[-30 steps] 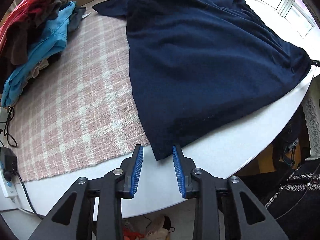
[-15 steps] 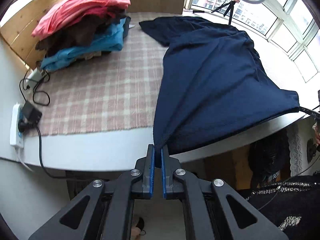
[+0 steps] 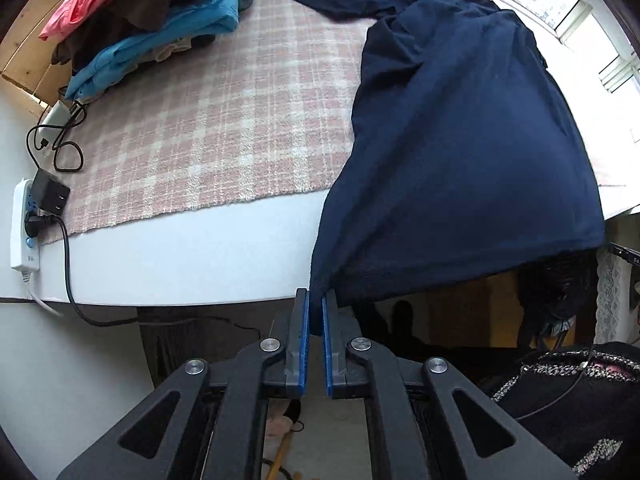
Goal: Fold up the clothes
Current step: 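Pull the hem with both grippers toward the platform edge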
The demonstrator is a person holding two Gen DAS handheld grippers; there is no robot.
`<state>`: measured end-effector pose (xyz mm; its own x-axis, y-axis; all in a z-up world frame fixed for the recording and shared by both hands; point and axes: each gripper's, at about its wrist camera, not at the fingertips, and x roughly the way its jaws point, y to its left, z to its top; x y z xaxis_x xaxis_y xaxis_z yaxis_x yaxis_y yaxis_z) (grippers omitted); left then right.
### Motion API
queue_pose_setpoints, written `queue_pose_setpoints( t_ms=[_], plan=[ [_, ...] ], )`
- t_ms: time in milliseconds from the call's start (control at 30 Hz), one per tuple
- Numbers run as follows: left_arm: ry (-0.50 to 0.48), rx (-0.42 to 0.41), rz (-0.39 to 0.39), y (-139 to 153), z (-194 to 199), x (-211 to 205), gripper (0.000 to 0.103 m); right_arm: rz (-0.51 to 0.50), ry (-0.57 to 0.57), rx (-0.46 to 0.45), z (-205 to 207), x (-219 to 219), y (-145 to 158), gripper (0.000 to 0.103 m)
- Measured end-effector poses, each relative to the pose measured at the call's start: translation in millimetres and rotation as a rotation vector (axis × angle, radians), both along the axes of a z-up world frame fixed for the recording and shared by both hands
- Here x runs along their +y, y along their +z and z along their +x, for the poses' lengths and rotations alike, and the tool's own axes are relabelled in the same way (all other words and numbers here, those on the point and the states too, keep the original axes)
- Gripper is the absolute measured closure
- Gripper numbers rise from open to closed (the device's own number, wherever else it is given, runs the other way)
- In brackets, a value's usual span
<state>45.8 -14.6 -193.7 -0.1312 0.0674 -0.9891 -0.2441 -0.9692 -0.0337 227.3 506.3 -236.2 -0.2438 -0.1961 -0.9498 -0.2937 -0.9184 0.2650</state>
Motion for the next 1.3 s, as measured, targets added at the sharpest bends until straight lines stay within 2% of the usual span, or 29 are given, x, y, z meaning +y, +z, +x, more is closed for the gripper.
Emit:
queue_pose_setpoints(
  t_ms=[33,133,200,267,300,333,567,700,767,833,1067,1133,1200,1300],
  plan=[
    [0.001,-0.01,0.007,-2,1,1,0.098,-0.029,-0.027,0.019,4,5,3,0.101],
    [0.005,-0.021,0.005,-4,1,1,0.098,-0.016,-0.02,0.104,9,11,31,0.101],
    [0.001,-0.026,-0.002,-6,-1,1,0.098,0.008,0.011,0.127,6,10,33,0.1],
    [-0.004,-0.029,-0.007,-8,-3,1,0.098,0.003,0.034,0.13,1,11,24,0.087],
    [-0.006,-0.029,-0.007,-8,-4,2,0.098,-0.02,0.044,0.126,-3,12,16,0.07],
    [-0.008,-0.028,-0.007,-9,-4,3,0.098,-0.043,0.054,0.122,-6,14,8,0.063],
    [-0.023,-0.027,-0.006,-12,-8,8,0.098,-0.164,0.056,0.065,-33,24,-36,0.063],
    [-0.032,-0.018,0.01,-13,-5,11,0.098,-0.231,0.078,0.034,-40,23,-49,0.063],
    [-0.037,-0.013,0.019,-13,-3,13,0.098,-0.271,0.082,0.031,-43,23,-54,0.066],
    [-0.041,-0.008,0.029,-13,-2,15,0.098,-0.271,0.081,0.053,-40,28,-37,0.097],
    [-0.055,0.017,0.061,-8,8,20,0.097,-0.266,0.079,0.131,-30,47,24,0.097],
    [-0.059,0.008,0.066,-4,11,23,0.092,-0.265,0.078,0.153,-27,53,42,0.097],
    [-0.06,-0.002,0.067,-2,19,19,0.092,-0.263,0.078,0.175,-24,58,59,0.097],
    [-0.038,-0.016,0.111,-7,23,12,0.086,-0.228,0.11,0.139,-35,50,55,0.097]
  ],
)
